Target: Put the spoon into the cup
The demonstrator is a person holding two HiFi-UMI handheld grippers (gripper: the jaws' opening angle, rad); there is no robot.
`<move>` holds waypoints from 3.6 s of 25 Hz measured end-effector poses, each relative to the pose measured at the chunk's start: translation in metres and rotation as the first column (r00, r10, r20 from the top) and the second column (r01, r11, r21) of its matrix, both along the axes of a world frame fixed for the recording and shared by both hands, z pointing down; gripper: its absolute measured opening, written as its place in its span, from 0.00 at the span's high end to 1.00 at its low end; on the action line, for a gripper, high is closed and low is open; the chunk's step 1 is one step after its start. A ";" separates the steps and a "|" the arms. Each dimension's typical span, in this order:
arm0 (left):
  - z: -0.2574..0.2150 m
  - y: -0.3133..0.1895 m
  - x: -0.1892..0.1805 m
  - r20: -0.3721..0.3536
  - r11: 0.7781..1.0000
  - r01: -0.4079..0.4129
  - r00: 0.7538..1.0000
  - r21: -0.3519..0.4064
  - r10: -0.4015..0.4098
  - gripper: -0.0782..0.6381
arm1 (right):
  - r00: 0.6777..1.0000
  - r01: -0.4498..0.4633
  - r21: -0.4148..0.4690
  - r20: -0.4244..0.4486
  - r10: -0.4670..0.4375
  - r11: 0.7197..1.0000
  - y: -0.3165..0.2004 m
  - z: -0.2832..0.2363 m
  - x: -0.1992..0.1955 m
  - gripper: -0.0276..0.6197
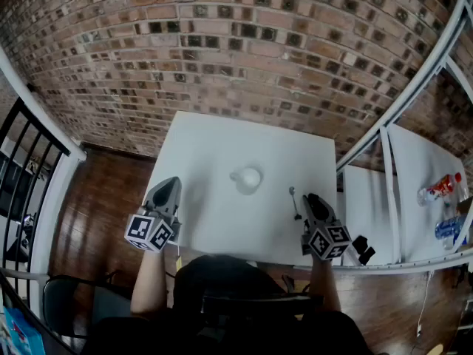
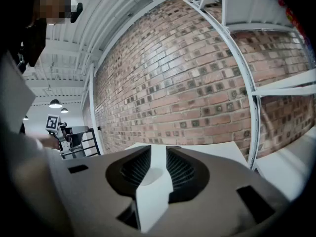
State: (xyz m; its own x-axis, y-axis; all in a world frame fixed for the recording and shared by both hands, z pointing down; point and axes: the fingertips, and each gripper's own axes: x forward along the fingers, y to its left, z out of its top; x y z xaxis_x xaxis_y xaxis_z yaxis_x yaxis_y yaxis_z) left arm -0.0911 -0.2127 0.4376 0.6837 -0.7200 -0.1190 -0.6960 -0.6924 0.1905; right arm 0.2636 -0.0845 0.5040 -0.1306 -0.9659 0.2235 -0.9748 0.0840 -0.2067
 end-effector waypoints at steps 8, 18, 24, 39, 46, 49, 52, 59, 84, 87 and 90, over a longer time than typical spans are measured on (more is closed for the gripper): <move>0.001 -0.003 0.019 0.031 0.999 -0.040 0.999 0.025 0.039 0.89 | 0.994 -0.040 -0.144 -0.104 0.025 0.989 -0.004 0.058 0.025 0.70; 0.018 0.002 0.027 0.090 0.998 -0.063 0.994 -0.027 0.065 0.89 | 0.982 -0.049 -0.433 -0.183 -0.034 0.900 0.012 0.172 0.043 0.70; 0.033 0.010 0.016 0.116 0.996 -0.036 0.992 -0.083 0.045 0.89 | 0.984 -0.076 -0.517 -0.178 -0.020 0.853 0.016 0.213 0.041 0.62; 0.039 0.014 0.013 0.096 0.996 -0.013 0.995 -0.087 0.022 0.89 | 0.978 -0.138 -0.515 -0.204 0.035 0.846 0.019 0.222 0.043 0.66; 0.036 0.012 0.010 0.084 0.996 -0.020 0.996 -0.081 0.027 0.89 | 0.979 -0.165 -0.523 -0.192 0.073 0.836 0.025 0.222 0.042 0.76; 0.034 0.012 0.006 0.079 0.997 -0.017 0.997 -0.080 0.023 0.89 | 0.979 -0.163 -0.520 -0.194 0.070 0.839 0.026 0.216 0.041 0.76; 0.031 0.013 0.006 0.074 0.997 -0.021 0.997 -0.072 0.026 0.89 | 0.977 -0.163 -0.484 -0.202 0.071 0.860 0.019 0.200 0.044 0.76; 0.029 0.016 0.004 0.071 0.998 -0.027 0.997 -0.064 0.032 0.89 | 0.974 -0.154 -0.380 -0.212 0.077 0.912 -0.004 0.154 0.042 0.76; 0.015 0.013 -0.014 0.034 1.000 -0.003 0.999 -0.026 0.004 0.89 | 0.974 -0.036 -0.105 -0.225 0.011 0.994 -0.065 0.023 0.004 0.77; 0.013 0.012 -0.018 0.029 1.000 0.005 1.000 -0.023 -0.004 0.89 | 0.974 -0.008 -0.081 -0.226 -0.010 0.997 -0.071 0.011 -0.007 0.77; 0.012 0.012 -0.022 0.031 1.000 0.012 0.999 -0.023 -0.011 0.89 | 0.974 0.024 -0.055 -0.223 -0.036 0.998 -0.077 -0.002 -0.020 0.77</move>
State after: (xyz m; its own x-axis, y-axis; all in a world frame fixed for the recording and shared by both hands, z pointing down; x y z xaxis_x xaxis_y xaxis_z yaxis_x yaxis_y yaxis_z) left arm -0.1128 -0.2006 0.4500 0.6786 -0.7300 -0.0816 -0.7094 -0.6801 0.1848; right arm 0.2433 -0.1617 0.5020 -0.1002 -0.9488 0.2996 -0.9940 0.1086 0.0116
